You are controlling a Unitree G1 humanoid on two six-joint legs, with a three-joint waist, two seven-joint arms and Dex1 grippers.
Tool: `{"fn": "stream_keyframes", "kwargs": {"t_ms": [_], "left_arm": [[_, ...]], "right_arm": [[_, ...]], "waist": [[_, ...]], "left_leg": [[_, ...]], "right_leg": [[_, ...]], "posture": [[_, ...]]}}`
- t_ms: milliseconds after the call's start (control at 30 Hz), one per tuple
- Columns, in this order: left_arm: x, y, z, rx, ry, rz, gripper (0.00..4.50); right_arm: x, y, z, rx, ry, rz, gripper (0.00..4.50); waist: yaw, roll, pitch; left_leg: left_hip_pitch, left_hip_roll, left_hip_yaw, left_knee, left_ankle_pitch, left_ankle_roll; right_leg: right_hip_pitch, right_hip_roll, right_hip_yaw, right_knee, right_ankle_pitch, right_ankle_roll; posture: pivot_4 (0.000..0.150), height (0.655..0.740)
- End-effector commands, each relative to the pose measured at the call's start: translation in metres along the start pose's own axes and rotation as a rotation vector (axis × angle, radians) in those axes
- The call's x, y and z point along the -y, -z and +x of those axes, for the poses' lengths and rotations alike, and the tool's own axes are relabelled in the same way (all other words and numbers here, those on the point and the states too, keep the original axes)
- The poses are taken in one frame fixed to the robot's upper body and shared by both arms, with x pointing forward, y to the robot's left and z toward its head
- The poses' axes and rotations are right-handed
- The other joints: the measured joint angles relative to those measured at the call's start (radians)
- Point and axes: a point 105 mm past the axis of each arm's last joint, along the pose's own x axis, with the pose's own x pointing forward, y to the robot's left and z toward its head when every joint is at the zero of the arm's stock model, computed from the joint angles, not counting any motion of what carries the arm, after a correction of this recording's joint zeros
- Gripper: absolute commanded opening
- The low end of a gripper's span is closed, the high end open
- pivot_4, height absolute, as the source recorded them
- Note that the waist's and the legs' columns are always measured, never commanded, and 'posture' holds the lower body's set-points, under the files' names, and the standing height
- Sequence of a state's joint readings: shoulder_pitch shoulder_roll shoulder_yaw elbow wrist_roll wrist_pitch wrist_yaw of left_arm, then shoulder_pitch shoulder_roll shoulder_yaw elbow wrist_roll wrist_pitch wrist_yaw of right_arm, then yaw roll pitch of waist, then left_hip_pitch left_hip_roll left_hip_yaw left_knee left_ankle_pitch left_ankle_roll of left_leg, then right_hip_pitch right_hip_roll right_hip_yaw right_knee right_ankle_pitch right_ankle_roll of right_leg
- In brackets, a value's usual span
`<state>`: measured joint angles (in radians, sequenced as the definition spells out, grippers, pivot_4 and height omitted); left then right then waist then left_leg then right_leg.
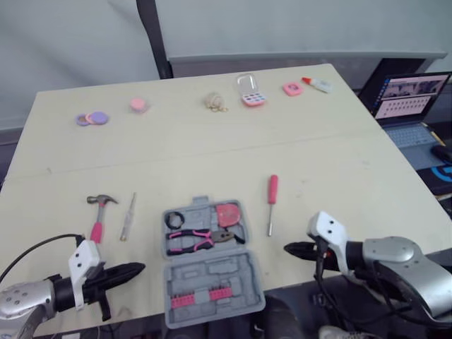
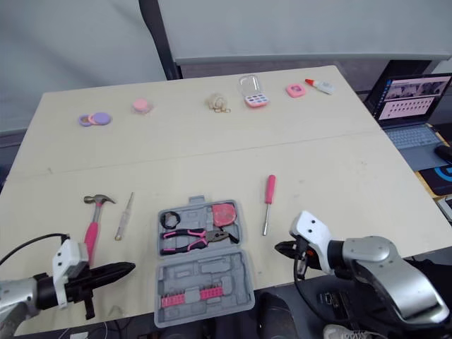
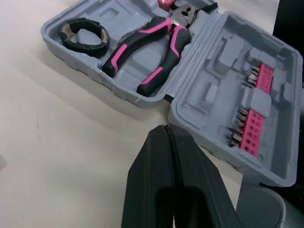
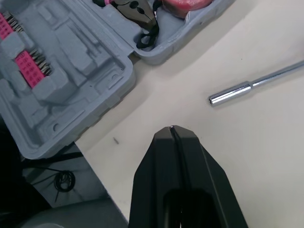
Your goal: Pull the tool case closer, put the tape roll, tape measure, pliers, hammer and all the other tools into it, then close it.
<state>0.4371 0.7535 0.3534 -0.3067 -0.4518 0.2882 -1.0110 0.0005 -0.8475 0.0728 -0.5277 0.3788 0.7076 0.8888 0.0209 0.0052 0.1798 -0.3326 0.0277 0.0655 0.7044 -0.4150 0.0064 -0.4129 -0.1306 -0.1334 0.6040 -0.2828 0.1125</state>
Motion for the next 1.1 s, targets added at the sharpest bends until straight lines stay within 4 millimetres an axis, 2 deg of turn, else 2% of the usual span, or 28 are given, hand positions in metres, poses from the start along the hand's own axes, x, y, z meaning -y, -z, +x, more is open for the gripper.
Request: {"fn": "stream_keyframes", "kwargs": {"t_ms": [33,167,367,633,867,1100], "left_arm": [[0.001,-0.003,0.007,-0.059,0.007,0.029,0.05],[0.004,-0.001,0.013,-0.110,0.049,-0.031,0.05],[0.000,-0.003,0.026,-0.129,0.060,-0.014,0.05],[-0.006,0.010,0.046,-0.153,0.055,0.000,0.05],[-0.011,0.018,0.057,-0.137,0.043,0.000,0.05],[-0.005,0.007,0.076,-0.107,0.078,0.007,0.05]], "right_arm": [[-0.002,-0.002,0.008,-0.009,-0.008,-0.046,0.03],[-0.002,-0.003,0.019,-0.014,-0.032,-0.037,0.03],[-0.002,-0.004,0.031,-0.032,-0.063,-0.047,0.03],[-0.007,-0.011,0.056,-0.028,-0.078,-0.068,0.03],[-0.001,-0.014,0.066,-0.034,-0.063,-0.081,0.03],[0.000,-0.016,0.073,-0.040,-0.062,-0.094,0.03]], "waist": [[0.000,0.000,0.000],[0.000,0.000,0.000],[-0.001,0.000,0.000],[-0.001,0.000,0.000],[-0.002,0.000,0.000],[0.002,0.000,0.000]], "left_leg": [[0.000,0.000,0.000,0.000,0.000,0.000],[0.000,0.000,0.000,0.002,0.000,0.000],[-0.001,0.001,-0.001,0.008,0.000,0.000],[-0.002,0.001,-0.001,0.012,0.000,0.000],[-0.002,0.001,0.000,0.012,0.000,0.000],[-0.002,0.000,-0.001,0.014,0.000,0.000]], "right_leg": [[0.000,0.000,0.000,0.000,0.000,0.000],[0.000,0.000,0.000,0.002,0.000,0.000],[0.000,0.000,0.001,0.006,0.000,0.000],[-0.001,-0.001,0.001,0.009,0.001,-0.001],[-0.001,0.000,0.001,0.009,0.001,-0.001],[0.000,-0.002,0.001,0.012,0.001,-0.001]], "posture": [[0.150,0.7287],[0.150,0.7287],[0.150,0.7287],[0.150,0.7287],[0.150,0.7287],[0.150,0.7287]]}}
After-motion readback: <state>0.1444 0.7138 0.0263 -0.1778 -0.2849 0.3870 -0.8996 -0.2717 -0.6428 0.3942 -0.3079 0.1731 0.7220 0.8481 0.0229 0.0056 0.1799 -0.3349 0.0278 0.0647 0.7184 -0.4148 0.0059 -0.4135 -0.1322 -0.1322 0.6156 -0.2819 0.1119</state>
